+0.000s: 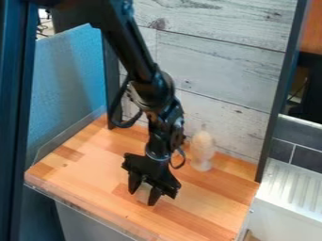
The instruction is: Take the arch and turned it upside down
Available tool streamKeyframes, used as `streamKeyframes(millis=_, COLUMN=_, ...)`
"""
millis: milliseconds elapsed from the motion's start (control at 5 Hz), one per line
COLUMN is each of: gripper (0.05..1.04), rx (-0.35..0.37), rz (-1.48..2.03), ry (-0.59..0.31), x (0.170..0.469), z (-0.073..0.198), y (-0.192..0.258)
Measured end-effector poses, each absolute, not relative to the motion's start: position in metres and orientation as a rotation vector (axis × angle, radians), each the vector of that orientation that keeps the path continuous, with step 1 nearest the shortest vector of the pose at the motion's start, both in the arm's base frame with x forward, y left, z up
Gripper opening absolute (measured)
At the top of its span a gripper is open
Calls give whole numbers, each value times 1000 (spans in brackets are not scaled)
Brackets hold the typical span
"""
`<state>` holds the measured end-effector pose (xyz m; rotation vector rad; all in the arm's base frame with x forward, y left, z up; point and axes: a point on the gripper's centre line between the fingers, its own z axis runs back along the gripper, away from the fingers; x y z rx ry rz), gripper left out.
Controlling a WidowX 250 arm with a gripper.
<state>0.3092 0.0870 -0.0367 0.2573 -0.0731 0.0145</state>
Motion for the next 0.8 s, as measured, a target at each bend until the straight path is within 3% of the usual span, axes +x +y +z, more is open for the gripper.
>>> streamKeyframes(millis=400, gripper=549, rx=542, rz=-220, ry=-152, x=296, z=-35, y=57)
streamKeyframes(millis=800, gripper=549, rx=844, rz=-327, ry=-245, x=302, z=-23, y=51)
